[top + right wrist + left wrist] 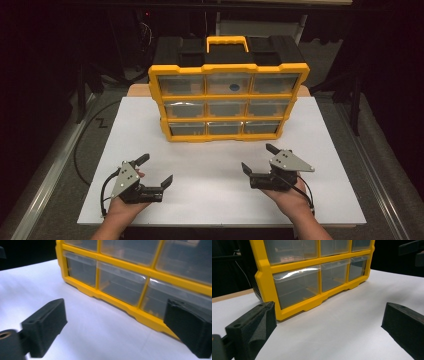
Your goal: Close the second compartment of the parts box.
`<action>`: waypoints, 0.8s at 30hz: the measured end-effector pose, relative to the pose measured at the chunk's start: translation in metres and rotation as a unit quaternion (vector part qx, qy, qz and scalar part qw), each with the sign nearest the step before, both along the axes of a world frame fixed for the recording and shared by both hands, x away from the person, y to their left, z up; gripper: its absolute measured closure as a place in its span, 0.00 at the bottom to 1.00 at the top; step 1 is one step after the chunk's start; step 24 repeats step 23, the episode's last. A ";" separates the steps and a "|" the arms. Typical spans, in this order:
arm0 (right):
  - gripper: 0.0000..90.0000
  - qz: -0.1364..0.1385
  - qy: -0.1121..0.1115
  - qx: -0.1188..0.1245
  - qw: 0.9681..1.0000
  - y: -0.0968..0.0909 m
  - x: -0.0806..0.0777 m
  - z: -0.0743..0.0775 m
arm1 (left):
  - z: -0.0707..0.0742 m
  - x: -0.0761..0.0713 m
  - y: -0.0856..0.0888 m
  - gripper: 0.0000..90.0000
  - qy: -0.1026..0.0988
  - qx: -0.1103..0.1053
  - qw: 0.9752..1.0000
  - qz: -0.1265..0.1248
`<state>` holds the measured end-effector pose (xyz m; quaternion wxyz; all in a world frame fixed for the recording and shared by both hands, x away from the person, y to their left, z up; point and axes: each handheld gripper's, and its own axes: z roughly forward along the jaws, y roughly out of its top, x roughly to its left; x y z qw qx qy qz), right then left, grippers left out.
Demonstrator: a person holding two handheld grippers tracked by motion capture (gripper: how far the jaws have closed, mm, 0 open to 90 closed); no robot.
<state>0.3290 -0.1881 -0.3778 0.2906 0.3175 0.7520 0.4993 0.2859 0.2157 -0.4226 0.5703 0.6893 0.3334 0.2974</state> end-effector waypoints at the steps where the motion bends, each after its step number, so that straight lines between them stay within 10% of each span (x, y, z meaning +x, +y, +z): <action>1: 0.01 -0.005 0.000 0.002 1.000 -0.003 -0.001 -0.002 | 0.000 0.000 0.000 0.00 0.000 0.001 1.000 0.001; 24: 0.01 -0.033 -0.003 0.006 0.999 -0.026 -0.005 -0.020 | 0.000 0.000 -0.002 0.00 0.007 0.011 1.000 0.003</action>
